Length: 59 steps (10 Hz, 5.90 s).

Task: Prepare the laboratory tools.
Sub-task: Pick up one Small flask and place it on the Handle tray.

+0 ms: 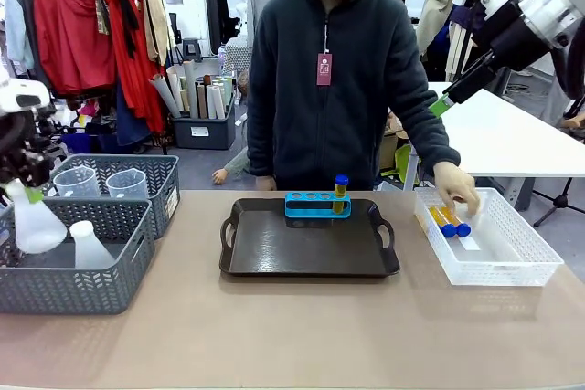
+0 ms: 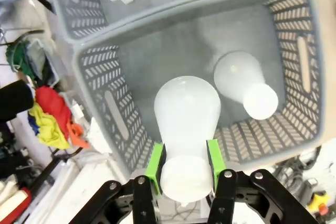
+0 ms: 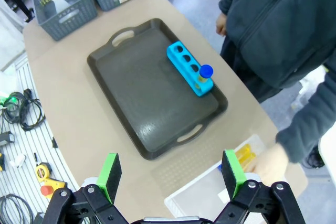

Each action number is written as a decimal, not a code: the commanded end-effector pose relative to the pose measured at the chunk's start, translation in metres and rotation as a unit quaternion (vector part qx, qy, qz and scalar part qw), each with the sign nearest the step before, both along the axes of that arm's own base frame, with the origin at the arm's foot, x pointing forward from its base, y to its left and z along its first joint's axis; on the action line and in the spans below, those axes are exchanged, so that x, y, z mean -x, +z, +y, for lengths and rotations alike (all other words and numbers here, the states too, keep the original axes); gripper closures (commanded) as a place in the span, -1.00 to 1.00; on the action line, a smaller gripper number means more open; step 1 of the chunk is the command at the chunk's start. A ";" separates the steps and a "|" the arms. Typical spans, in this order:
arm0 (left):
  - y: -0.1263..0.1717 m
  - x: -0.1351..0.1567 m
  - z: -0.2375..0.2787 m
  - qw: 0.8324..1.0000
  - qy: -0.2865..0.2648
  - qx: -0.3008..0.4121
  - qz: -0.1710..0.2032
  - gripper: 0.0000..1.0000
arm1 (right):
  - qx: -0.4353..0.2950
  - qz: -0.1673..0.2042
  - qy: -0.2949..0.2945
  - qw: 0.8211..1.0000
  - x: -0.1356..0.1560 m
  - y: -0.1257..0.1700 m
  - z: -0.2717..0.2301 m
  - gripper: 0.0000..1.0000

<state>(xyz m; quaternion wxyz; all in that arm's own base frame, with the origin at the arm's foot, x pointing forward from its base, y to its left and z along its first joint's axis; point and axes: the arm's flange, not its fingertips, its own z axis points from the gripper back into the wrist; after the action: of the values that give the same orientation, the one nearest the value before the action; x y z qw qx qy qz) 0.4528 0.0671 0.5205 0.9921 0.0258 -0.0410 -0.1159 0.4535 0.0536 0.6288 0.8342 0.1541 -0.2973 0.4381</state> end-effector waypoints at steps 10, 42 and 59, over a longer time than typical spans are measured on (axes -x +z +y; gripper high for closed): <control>0.179 0.062 -0.106 0.990 -0.096 -0.059 -0.078 1.00 | -0.006 -0.001 0.004 1.000 0.001 0.001 0.000 -1.00; 0.100 -0.026 -0.444 0.874 -0.482 -0.010 -0.060 1.00 | -0.006 -0.001 0.004 1.000 0.001 0.001 0.000 -1.00; 0.095 -0.047 -0.448 0.870 -0.489 -0.016 -0.070 1.00 | -0.006 -0.001 0.004 1.000 0.001 0.001 0.000 -1.00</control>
<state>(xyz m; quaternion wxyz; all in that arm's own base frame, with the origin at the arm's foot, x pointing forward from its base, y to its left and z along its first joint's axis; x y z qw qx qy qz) 0.4912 -0.3757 0.6125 0.8170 0.0262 -0.1054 -0.5662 0.4535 0.0539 0.6288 0.8345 0.1531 -0.2969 0.4382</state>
